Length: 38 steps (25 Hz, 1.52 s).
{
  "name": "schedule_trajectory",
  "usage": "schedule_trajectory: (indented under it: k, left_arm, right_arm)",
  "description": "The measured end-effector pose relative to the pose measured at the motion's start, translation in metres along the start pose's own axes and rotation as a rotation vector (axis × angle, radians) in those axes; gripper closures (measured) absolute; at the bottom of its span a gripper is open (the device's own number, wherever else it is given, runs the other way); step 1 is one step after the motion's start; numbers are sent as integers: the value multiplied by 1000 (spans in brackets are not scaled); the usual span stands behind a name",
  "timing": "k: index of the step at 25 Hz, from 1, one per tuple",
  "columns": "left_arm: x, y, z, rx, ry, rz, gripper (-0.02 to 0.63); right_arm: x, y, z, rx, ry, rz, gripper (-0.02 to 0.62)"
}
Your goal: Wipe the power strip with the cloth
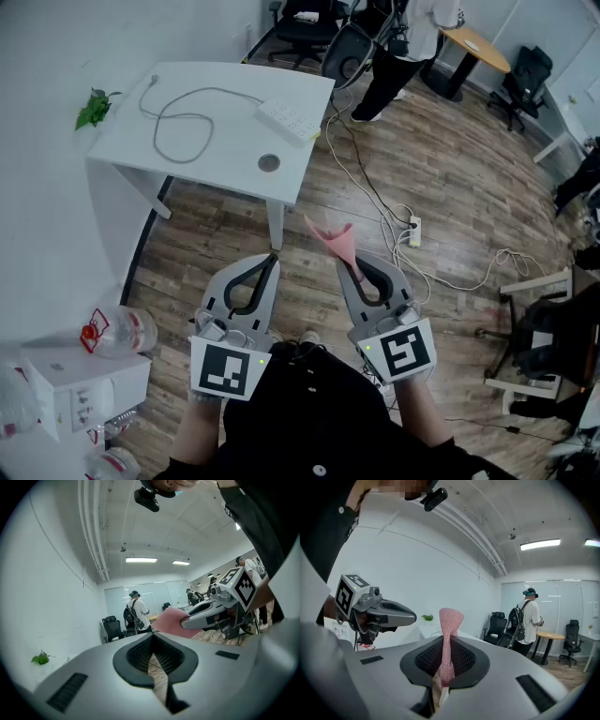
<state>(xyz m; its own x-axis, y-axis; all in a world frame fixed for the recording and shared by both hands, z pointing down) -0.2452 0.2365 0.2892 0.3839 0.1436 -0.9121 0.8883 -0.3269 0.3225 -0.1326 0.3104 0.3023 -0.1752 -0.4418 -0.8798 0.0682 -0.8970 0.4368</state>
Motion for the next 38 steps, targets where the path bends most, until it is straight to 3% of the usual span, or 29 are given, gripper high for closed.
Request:
schedule_trajectory:
  k: [23, 38]
  left_arm:
    - [6, 13, -6, 13, 7, 2, 597]
    - [36, 34, -52, 85, 17, 2, 597]
  right_arm:
    - [-4, -3, -20, 4, 35, -16, 548]
    - [-30, -38, -65, 24, 13, -38, 548]
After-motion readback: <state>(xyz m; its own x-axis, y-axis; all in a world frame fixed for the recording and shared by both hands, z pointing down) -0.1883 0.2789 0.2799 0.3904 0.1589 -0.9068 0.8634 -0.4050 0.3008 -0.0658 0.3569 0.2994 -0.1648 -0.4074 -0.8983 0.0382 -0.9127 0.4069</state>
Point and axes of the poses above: the fingertips, and each gripper's own axes: y forward along the fingers, z to its left, x out of its top, the point moved 4 cm from there along -y, backward along the fingers, and after that the axes turned 14 degrees about z, right-handed, at the moved point
